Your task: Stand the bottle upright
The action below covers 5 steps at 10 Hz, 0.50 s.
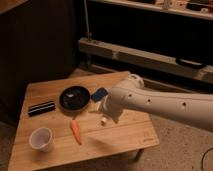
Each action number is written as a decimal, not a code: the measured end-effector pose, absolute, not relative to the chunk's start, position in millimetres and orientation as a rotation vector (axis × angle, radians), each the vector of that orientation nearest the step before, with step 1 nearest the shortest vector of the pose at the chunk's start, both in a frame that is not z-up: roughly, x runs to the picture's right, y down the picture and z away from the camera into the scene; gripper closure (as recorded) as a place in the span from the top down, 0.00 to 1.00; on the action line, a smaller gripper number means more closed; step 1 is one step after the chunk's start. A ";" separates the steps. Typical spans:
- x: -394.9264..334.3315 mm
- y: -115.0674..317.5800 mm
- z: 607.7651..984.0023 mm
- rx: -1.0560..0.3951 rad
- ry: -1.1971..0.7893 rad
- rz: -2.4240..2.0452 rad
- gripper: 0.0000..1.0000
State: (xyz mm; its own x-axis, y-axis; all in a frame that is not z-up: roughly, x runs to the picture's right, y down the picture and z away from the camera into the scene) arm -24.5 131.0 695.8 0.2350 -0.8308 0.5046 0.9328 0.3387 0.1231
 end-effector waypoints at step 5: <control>-42.4 140.5 754.1 -0.365 -0.641 -1.298 0.80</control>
State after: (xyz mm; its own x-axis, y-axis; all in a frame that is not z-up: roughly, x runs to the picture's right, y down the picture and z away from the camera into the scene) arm -42.4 140.5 754.1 0.1330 -0.7699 0.6242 0.9635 0.2479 0.1005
